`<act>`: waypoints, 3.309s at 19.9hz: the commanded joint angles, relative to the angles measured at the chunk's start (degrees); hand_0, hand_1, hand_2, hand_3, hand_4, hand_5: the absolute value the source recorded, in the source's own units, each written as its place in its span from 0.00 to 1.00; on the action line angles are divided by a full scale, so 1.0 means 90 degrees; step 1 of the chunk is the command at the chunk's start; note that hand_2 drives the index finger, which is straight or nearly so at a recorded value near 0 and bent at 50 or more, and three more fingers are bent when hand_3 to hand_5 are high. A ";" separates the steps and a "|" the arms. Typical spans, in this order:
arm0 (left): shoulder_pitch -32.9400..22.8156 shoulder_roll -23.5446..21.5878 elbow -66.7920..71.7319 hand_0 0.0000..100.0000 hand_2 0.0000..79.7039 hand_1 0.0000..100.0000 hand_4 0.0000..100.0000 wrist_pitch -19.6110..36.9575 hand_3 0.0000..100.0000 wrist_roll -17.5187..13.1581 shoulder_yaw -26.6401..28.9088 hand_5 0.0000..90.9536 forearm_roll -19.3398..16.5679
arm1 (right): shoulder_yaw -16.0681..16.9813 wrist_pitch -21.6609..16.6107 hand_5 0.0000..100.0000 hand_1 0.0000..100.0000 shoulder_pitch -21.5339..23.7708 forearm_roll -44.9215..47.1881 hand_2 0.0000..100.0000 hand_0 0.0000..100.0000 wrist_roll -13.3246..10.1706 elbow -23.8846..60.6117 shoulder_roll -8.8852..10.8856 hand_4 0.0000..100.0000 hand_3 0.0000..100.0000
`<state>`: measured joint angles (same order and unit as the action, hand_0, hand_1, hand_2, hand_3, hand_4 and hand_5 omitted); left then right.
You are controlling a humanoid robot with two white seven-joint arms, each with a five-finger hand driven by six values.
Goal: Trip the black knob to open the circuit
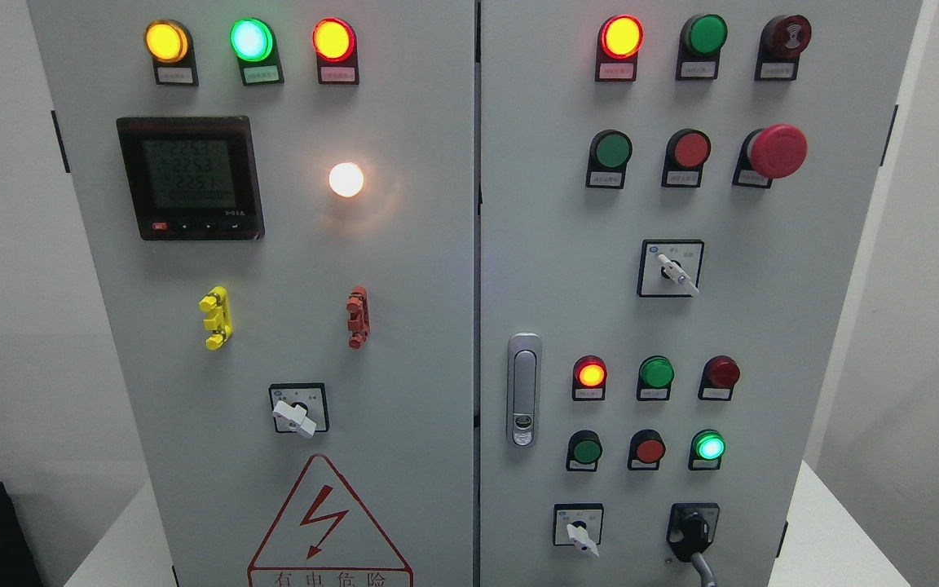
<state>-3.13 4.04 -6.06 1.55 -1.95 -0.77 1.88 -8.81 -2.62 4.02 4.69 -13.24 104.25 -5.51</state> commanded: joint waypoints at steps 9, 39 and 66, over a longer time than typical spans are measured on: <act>0.0016 0.0010 -0.0001 0.12 0.00 0.39 0.00 0.0013 0.00 0.0001 0.0008 0.00 0.0015 | -0.0242 -0.0109 1.00 0.05 -0.0144 -0.0023 0.08 0.00 0.0192 0.0292 -0.0013 1.00 1.00; 0.0025 0.0010 -0.0001 0.12 0.00 0.39 0.00 0.0003 0.00 0.0001 0.0008 0.00 0.0015 | 0.0022 -0.0109 1.00 0.05 -0.0125 -0.0004 0.08 0.00 0.0191 0.0282 0.0027 1.00 1.00; 0.0016 0.0010 -0.0001 0.12 0.00 0.39 0.00 0.0003 0.00 0.0001 0.0008 0.00 0.0015 | 0.0324 -0.0138 1.00 0.06 -0.0057 0.0016 0.08 0.00 0.0182 0.0204 0.0105 1.00 1.00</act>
<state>-3.13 4.04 -6.06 1.55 -1.95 -0.77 1.88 -6.10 -2.75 4.01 4.74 -12.63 104.39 -4.65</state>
